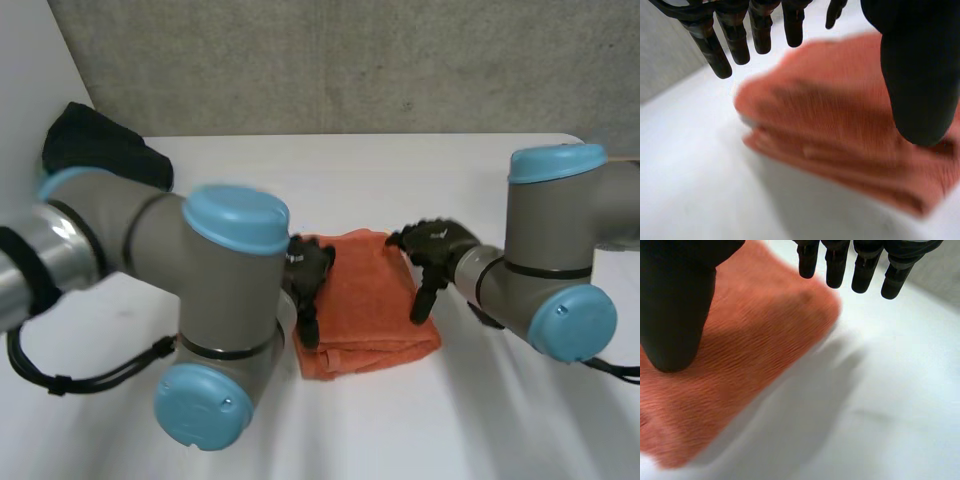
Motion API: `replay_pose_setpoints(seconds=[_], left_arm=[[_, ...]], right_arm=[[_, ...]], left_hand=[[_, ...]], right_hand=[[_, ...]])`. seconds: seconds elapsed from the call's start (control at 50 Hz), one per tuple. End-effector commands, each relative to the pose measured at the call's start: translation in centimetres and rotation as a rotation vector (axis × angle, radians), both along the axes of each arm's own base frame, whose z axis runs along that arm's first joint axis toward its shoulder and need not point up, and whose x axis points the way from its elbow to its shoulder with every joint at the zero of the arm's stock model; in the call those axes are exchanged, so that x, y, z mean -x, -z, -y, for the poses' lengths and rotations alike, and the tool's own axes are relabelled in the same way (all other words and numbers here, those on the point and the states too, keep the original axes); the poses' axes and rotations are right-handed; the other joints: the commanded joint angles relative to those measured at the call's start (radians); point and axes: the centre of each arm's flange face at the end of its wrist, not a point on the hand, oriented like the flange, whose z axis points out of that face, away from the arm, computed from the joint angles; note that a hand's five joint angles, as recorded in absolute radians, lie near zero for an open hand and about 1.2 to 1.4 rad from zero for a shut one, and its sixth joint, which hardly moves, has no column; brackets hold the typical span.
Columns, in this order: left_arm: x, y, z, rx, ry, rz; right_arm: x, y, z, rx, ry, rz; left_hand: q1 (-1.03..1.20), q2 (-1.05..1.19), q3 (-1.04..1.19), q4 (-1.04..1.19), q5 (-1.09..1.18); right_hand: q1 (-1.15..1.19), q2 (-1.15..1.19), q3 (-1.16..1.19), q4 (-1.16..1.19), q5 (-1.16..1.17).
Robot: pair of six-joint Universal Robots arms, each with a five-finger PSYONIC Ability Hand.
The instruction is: Fold the laundry.
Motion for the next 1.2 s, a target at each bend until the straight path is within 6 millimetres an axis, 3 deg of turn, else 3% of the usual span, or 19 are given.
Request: replay_pose_setpoints(seconds=[0.02,0.14,0.26,0.38,0.52,0.74,0.78,0.8,0.86,0.92,1.0,1.02,1.08,1.16,1.2], left_arm=[[-0.6,-7.0,1.1,0.14,0.014,-0.161],[-1.0,-10.5,2.5,0.23,0.114,-0.287],[-0.3,-12.7,1.4,0.229,0.406,-0.376],[0.0,-12.9,0.4,0.181,0.597,-0.41],[-0.1,-12.6,-0.2,0.164,0.606,-0.406],[-0.2,-12.4,-0.5,0.155,0.607,-0.405],[-0.2,-12.3,-0.6,0.152,0.605,-0.404],[-0.2,-12.3,-0.6,0.151,0.605,-0.405],[-0.2,-12.3,-0.6,0.149,0.605,-0.404],[-0.3,-12.8,-0.6,0.164,0.605,-0.409],[-0.5,-13.4,-0.8,0.184,0.606,-0.415],[-0.5,-13.6,-0.8,0.187,0.607,-0.418],[-0.6,-14.4,-0.9,0.211,0.61,-0.425],[-0.8,-15.6,-1.3,0.251,0.615,-0.44],[-0.9,-16.3,-1.3,0.277,0.617,-0.454]], right_arm=[[-0.2,-3.8,-3.4,0.28,-0.071,-0.013],[-1.4,-0.8,-9.4,0.357,-0.226,-0.065],[-0.5,2.7,-11.9,0.322,-0.257,-0.083],[-0.8,5.2,-11.3,0.375,-0.238,-0.055],[-1.6,6.3,-9.6,0.455,-0.197,-0.032],[-2.7,6.5,-7.6,0.495,-0.185,-0.013],[-2.9,6.6,-7.3,0.495,-0.19,-0.009],[-3.1,6.4,-7.2,0.504,-0.19,0.003],[-3.5,5.5,-6.8,0.525,-0.191,0.03],[-3.9,4.8,-6.4,0.547,-0.199,0.051],[-4.3,3.0,-4.3,0.595,-0.17,0.097],[-4.0,1.8,-2.8,0.625,-0.136,0.116],[-3.3,-0.6,-0.8,0.682,-0.084,0.152],[-0.5,-7.4,4.0,0.833,0.044,0.248],[1.1,-9.2,5.9,0.874,0.098,0.273]], left_hand=[[0.007,-0.017,-0.017,-0.01,-0.03],[0.007,-0.017,-0.017,-0.01,-0.03],[0.013,-0.011,-0.012,-0.004,-0.024],[0.019,-0.005,-0.006,0.002,-0.018],[0.019,-0.005,-0.006,0.002,-0.018],[0.019,-0.005,-0.006,0.002,-0.018],[0.019,-0.005,-0.006,0.002,-0.018],[0.019,-0.005,-0.006,0.002,-0.018],[0.019,-0.005,-0.006,0.002,-0.018],[0.019,-0.005,-0.006,0.002,-0.018],[0.019,-0.005,-0.006,0.002,-0.018],[0.019,-0.005,-0.006,0.002,-0.018],[0.019,-0.005,-0.006,0.002,-0.018],[0.019,-0.005,-0.006,0.002,-0.018],[0.019,-0.005,-0.006,0.002,-0.018]], right_hand=[[-0.03,-0.022,-0.033,-0.034,-0.046],[-0.03,-0.022,-0.033,-0.034,-0.046],[-0.03,-0.022,-0.033,-0.034,-0.046],[-0.03,-0.022,-0.033,-0.034,-0.046],[-0.03,-0.022,-0.033,-0.034,-0.046],[-0.029,-0.021,-0.032,-0.033,-0.045],[0.241,0.248,0.238,0.236,0.225],[0.564,0.572,0.561,0.56,0.548],[1.19,1.198,1.187,1.186,1.174],[1.192,1.199,1.189,1.187,1.176],[1.192,1.199,1.189,1.187,1.176],[1.192,1.199,1.189,1.187,1.176],[1.192,1.199,1.189,1.187,1.176],[1.192,1.199,1.189,1.187,1.176],[1.192,1.199,1.189,1.187,1.176]])
